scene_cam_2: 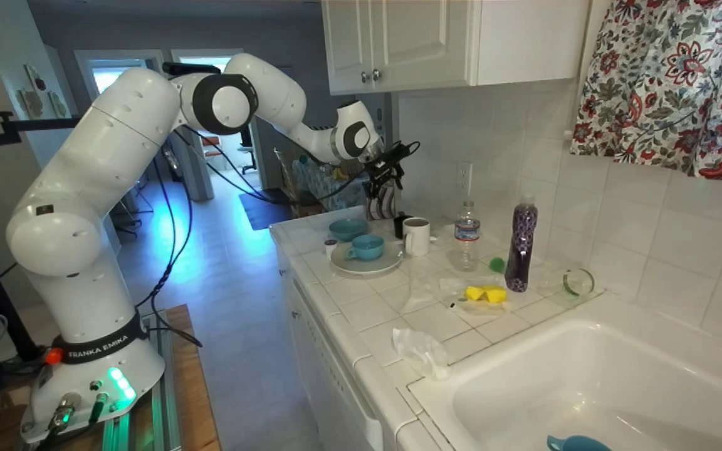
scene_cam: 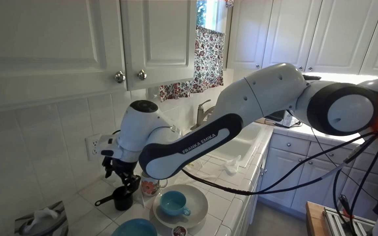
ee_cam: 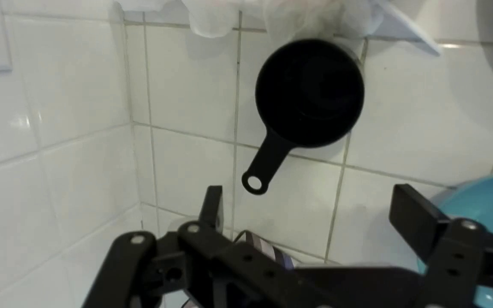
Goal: Put the small black pot in an upright position
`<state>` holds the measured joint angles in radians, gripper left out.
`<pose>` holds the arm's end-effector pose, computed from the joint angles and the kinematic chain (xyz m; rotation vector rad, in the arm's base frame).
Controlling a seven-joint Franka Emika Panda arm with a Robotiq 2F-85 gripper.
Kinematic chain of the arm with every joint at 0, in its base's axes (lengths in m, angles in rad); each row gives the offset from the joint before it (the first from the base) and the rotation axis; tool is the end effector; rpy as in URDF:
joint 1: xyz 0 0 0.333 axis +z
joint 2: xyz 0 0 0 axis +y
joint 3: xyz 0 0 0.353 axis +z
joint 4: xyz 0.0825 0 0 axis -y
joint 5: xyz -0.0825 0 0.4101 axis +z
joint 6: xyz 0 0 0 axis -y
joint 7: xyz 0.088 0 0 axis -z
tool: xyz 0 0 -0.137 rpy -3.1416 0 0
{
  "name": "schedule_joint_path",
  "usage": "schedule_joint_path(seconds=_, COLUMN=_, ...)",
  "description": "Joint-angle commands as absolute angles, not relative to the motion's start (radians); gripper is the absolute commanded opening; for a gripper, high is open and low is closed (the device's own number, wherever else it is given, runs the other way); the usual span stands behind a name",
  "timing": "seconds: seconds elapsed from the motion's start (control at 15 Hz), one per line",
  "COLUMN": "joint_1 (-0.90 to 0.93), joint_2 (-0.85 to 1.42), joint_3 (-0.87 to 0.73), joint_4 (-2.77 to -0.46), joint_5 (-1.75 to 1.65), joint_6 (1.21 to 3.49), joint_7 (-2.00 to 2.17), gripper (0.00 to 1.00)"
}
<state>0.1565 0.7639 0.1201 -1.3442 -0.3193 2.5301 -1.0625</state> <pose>0.8103 0.2014 0.3061 2.0324 1.9125 0.4719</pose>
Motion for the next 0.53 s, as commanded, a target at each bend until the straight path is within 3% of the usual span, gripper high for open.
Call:
schedule_joint_path(seconds=0.0, joint_1=0.062, joint_2=0.659, joint_3=0.232, joint_4=-1.522, joint_5=-0.181, joint_6=2.610, joint_7=-1.069, gripper=1.00)
schedule_joint_path(seconds=0.47, joint_1=-0.153, joint_2=0.494, joint_3=0.466, joint_4=-1.762, joint_5=0.207, joint_6=2.557, joint_7=-1.135, gripper=1.00)
